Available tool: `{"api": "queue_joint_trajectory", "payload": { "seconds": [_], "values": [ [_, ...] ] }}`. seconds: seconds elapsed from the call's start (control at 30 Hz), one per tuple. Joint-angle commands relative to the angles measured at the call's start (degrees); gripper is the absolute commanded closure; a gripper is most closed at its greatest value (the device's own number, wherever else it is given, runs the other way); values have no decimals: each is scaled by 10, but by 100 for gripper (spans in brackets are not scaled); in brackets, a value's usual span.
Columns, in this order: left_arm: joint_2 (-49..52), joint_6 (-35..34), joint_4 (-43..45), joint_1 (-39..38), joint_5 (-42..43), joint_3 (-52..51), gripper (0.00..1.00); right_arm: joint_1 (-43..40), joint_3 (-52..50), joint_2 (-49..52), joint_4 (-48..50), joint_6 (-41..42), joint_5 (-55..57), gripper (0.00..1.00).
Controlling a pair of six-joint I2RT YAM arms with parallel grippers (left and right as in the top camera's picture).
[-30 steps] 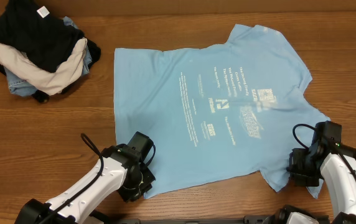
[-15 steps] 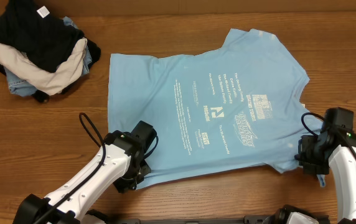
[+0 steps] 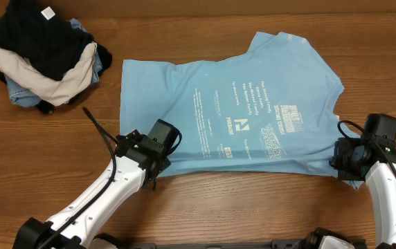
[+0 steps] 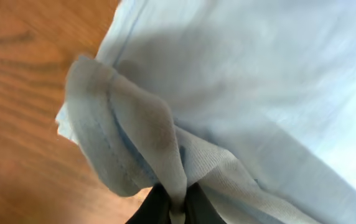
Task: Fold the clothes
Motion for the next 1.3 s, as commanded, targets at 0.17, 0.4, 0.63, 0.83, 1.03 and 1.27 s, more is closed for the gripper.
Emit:
{"api": "queue_joint_trajectory", "payload": {
  "seconds": [0.17, 0.4, 0.63, 0.83, 1.03, 1.27],
  "values": [
    [2, 3, 42, -2, -97, 9, 85, 1, 16, 33, 32, 0, 10, 93],
    [2, 3, 69, -2, -101, 9, 85, 44, 16, 61, 114, 0, -22, 96],
    [2, 29, 68, -2, -98, 9, 82, 116, 16, 104, 198, 0, -9, 94],
    [2, 45, 68, -2, -97, 9, 64, 117, 18, 151, 244, -52, -14, 40],
    [2, 134, 68, -2, -16, 9, 25, 110, 133, 147, 118, -155, -37, 11],
    [2, 157, 13, -2, 95, 9, 2, 107, 243, 147, -104, -155, -46, 10]
  ]
}}
